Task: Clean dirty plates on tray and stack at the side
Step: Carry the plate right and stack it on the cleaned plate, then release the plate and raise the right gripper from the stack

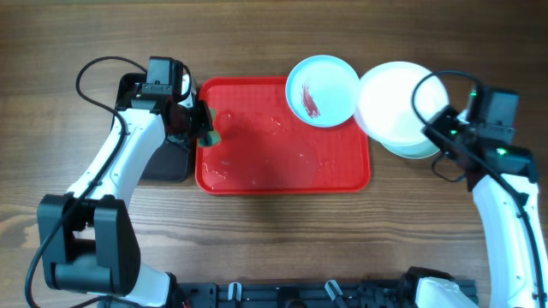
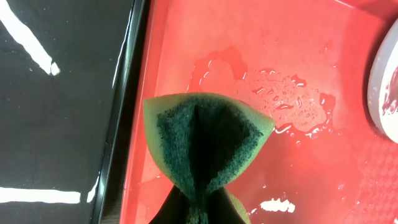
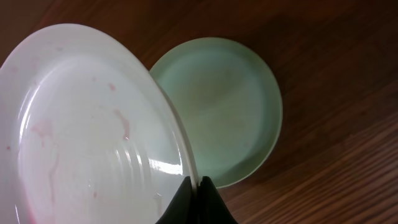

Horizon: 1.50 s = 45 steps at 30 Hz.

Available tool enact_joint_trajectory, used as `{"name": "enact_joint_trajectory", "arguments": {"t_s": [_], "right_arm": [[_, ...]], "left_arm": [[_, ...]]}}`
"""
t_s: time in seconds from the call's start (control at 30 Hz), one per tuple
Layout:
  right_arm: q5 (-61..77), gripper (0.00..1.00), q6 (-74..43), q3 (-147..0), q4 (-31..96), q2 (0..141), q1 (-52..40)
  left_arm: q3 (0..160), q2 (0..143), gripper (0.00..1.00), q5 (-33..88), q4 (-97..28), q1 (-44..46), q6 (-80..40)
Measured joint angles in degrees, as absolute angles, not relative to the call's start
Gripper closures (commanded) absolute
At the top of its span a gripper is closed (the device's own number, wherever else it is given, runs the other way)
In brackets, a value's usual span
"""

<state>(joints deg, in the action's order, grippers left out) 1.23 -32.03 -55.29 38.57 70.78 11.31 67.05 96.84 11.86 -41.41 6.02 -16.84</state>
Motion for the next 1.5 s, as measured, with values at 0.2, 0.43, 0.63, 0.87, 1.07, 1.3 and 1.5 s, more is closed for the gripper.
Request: {"name": "enact_joint_trajectory", "arguments": {"t_s": [0.2, 0.43, 0.63, 0.87, 1.07, 1.3, 1.5], "right_arm": [[1.0, 0.96, -31.8, -55.3, 38.5, 76.4, 16.4], [0.8, 0.96, -31.9, -55.3, 37.2, 85.6, 17.8], [-1.6, 0.96, -32.5, -55.2, 34.6, 89.1, 17.8], [-5.1, 0.66, -33.7, -55.2, 33.8, 90.8, 17.8], [-3.5, 0.49, -31.7, -55.2, 31.8, 91.8, 17.8], [6.3, 0.51, -26.4, -55.3, 30.4, 91.8, 13.9], [8.4, 0.44, -24.1, -58.2, 25.9, 91.8, 3.4]], "left_arm": [[67.0, 96.8, 0.96, 11.9, -41.4, 6.0, -16.8], [67.0, 96.8, 0.96, 11.9, -41.4, 6.0, -16.8], [67.0, 96.8, 0.96, 11.9, -41.4, 6.0, -16.8], [67.0, 96.8, 0.96, 11.9, -41.4, 6.0, -16.8], [67.0, 96.8, 0.96, 11.9, -41.4, 6.0, -16.8], [67.0, 96.8, 0.96, 11.9, -41.4, 6.0, -16.8], [67.0, 96.8, 0.96, 11.9, -41.4, 6.0, -16.8]]}}
